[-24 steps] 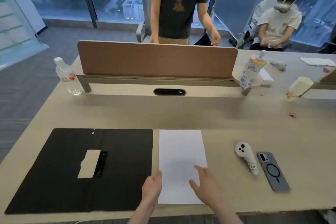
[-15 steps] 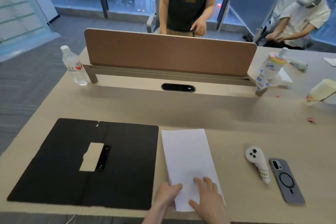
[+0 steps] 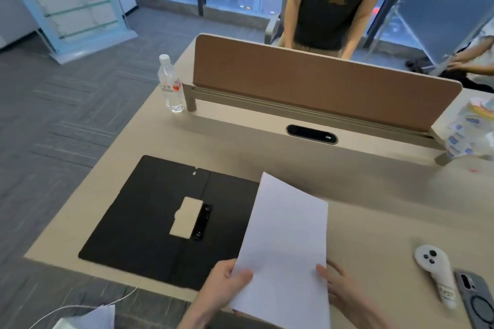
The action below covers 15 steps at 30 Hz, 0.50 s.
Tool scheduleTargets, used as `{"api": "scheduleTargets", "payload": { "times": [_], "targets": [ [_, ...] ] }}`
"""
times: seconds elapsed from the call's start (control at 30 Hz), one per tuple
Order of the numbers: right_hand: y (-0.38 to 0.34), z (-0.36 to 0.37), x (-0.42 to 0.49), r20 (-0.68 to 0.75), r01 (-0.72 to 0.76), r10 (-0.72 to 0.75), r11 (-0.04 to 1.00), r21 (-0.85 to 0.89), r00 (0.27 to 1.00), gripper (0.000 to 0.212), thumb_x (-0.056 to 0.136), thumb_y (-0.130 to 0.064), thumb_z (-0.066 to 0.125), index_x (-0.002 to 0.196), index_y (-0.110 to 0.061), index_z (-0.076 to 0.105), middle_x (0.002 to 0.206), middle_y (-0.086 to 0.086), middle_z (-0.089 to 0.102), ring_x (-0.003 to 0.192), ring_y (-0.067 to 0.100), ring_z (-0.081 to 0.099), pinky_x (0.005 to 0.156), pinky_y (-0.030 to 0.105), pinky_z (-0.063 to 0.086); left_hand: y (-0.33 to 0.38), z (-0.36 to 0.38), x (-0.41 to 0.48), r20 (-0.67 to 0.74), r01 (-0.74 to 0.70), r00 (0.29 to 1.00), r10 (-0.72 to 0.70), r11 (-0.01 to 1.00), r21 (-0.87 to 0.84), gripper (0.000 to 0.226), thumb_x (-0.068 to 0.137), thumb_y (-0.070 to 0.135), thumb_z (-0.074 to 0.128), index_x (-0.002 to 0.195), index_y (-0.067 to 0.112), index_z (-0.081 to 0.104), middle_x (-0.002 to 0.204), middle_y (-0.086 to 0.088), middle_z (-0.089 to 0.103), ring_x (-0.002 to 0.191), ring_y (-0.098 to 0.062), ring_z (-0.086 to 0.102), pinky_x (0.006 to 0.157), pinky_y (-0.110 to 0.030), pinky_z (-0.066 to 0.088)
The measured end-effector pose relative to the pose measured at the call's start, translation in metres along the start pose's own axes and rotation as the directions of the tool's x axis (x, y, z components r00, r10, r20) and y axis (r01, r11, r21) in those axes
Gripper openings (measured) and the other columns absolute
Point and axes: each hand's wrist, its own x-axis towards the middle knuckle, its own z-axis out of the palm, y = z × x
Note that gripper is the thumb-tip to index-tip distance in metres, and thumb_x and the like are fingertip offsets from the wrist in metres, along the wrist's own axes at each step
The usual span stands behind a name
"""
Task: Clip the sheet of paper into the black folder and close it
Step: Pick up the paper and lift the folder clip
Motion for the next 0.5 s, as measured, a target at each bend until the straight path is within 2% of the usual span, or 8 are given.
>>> {"api": "scheduleTargets", "payload": {
  "times": [0.03, 0.07, 0.13, 0.17, 0.3, 0.4, 0.47, 0.5],
  "targets": [
    [-0.007, 0.014, 0.001, 0.071, -0.009, 0.007, 1.000, 0.026, 0.997, 0.060, 0.077, -0.023, 0.080, 0.129, -0.017, 0.051, 0.118, 0.016, 0.070, 0.099, 0.035, 0.071, 0.066, 0.038, 0.060, -0.003, -0.012, -0.005, 0.008, 0.007, 1.000, -0.007, 1.000, -0.018, 0.021, 0.094, 0.025, 0.065, 0.107, 0.014, 0.078, 0.105, -0.011, 0.079, 0.099, -0.033, 0.075, 0.090, -0.051, 0.058],
    [-0.011, 0.028, 0.004, 0.093, -0.019, 0.017, 0.999, 0.026, 0.995, 0.067, 0.069, -0.023, 0.085, 0.129, -0.015, 0.054, 0.116, 0.015, 0.072, 0.100, 0.035, 0.071, 0.068, 0.038, 0.061, -0.004, -0.023, -0.009, 0.008, 0.015, 1.000, -0.015, 0.999, -0.034, 0.019, 0.095, 0.022, 0.066, 0.107, 0.015, 0.078, 0.106, -0.010, 0.079, 0.101, -0.030, 0.075, 0.089, -0.045, 0.060],
    [-0.014, 0.055, 0.011, 0.103, -0.002, -0.001, 1.000, 0.026, 0.995, 0.083, 0.051, -0.023, 0.089, 0.126, -0.010, 0.057, 0.112, 0.015, 0.074, 0.098, 0.035, 0.071, 0.069, 0.039, 0.061, -0.007, -0.043, -0.017, -0.012, 0.045, 0.999, -0.046, 0.998, -0.044, 0.016, 0.095, 0.018, 0.066, 0.105, 0.018, 0.079, 0.104, -0.005, 0.080, 0.097, -0.022, 0.076, 0.078, -0.029, 0.059],
    [-0.014, 0.067, 0.013, 0.075, 0.021, -0.023, 0.999, 0.027, 0.997, 0.081, 0.049, -0.022, 0.087, 0.125, -0.010, 0.058, 0.107, 0.014, 0.076, 0.093, 0.034, 0.073, 0.066, 0.039, 0.060, -0.009, -0.051, -0.020, -0.018, 0.065, 0.998, -0.066, 0.997, -0.046, 0.015, 0.095, 0.019, 0.067, 0.104, 0.020, 0.079, 0.103, -0.003, 0.080, 0.094, -0.019, 0.077, 0.075, -0.026, 0.058],
    [-0.006, 0.101, 0.024, -0.070, 0.125, -0.121, 0.991, 0.046, 0.990, 0.074, 0.054, -0.016, 0.076, 0.125, -0.012, 0.056, 0.094, 0.009, 0.075, 0.068, 0.024, 0.074, 0.054, 0.032, 0.060, -0.014, -0.080, -0.018, -0.008, 0.124, 0.992, -0.123, 0.990, 0.063, 0.020, 0.090, 0.031, 0.071, 0.109, 0.025, 0.077, 0.106, 0.008, 0.080, 0.099, -0.011, 0.075, 0.090, -0.033, 0.058],
    [0.003, 0.111, 0.028, -0.107, 0.158, -0.150, 0.985, 0.065, 0.983, 0.065, 0.062, -0.005, 0.078, 0.124, -0.009, 0.057, 0.077, -0.001, 0.078, 0.062, 0.020, 0.074, 0.050, 0.031, 0.059, -0.009, -0.098, -0.011, -0.073, 0.216, 0.976, -0.204, 0.939, 0.268, 0.022, 0.084, 0.042, 0.074, 0.091, 0.022, 0.077, 0.084, 0.009, 0.079, 0.074, -0.003, 0.074, 0.076, -0.026, 0.061],
    [0.006, 0.110, 0.031, -0.142, 0.164, -0.151, 0.983, 0.078, 0.978, 0.056, 0.072, 0.004, 0.076, 0.124, -0.007, 0.057, 0.079, 0.001, 0.078, 0.063, 0.020, 0.074, 0.052, 0.031, 0.060, -0.001, -0.113, -0.005, -0.176, 0.295, 0.954, -0.245, 0.876, 0.381, 0.026, 0.082, 0.048, 0.074, 0.086, 0.022, 0.074, 0.072, 0.006, 0.077, 0.059, -0.006, 0.072, 0.065, -0.026, 0.061],
    [0.006, 0.110, 0.032, -0.159, 0.166, -0.151, 0.982, 0.089, 0.976, 0.051, 0.077, 0.007, 0.072, 0.125, -0.006, 0.057, 0.084, 0.004, 0.077, 0.064, 0.019, 0.074, 0.054, 0.031, 0.061, 0.002, -0.120, -0.001, -0.247, 0.320, 0.941, -0.231, 0.849, 0.421, 0.028, 0.083, 0.051, 0.073, 0.089, 0.023, 0.073, 0.073, 0.005, 0.077, 0.059, -0.008, 0.073, 0.066, -0.029, 0.063]
  ]
}}
